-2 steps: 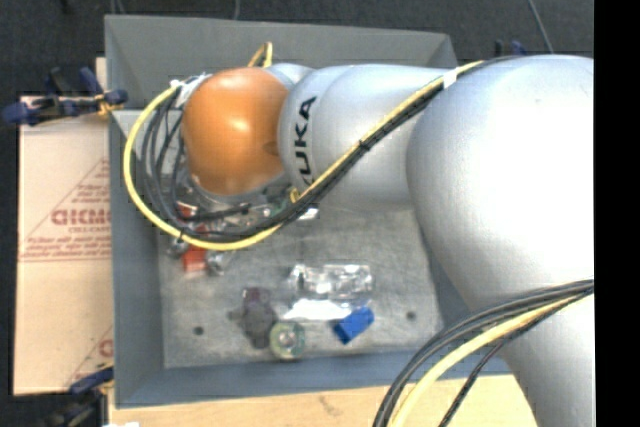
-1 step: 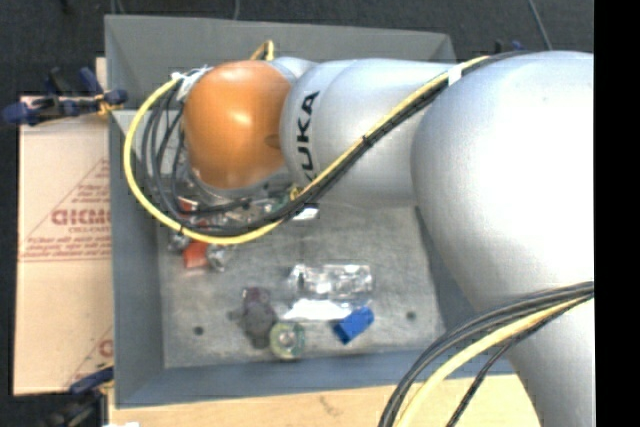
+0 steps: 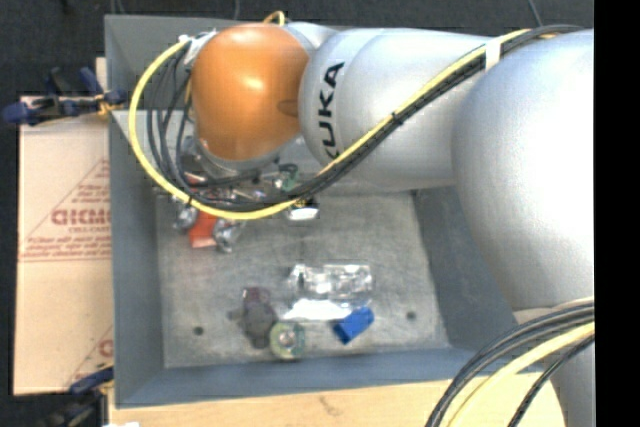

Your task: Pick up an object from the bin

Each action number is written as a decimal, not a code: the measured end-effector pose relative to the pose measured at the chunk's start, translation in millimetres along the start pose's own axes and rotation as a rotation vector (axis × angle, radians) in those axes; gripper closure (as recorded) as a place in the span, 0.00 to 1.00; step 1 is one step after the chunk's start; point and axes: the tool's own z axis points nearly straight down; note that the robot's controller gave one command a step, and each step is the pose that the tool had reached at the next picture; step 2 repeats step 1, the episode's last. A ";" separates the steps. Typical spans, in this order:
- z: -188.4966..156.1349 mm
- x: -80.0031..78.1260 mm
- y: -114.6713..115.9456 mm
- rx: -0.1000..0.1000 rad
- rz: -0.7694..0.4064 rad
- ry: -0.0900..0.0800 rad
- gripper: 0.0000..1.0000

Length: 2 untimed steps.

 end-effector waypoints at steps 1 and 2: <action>-32.8 -0.8 -2.1 -0.002 0.009 0.002 1.00; -32.8 -0.8 -2.1 -0.002 0.009 0.002 1.00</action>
Offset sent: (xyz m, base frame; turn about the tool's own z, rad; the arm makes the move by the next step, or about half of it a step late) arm -0.0001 0.0001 0.0295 0.0000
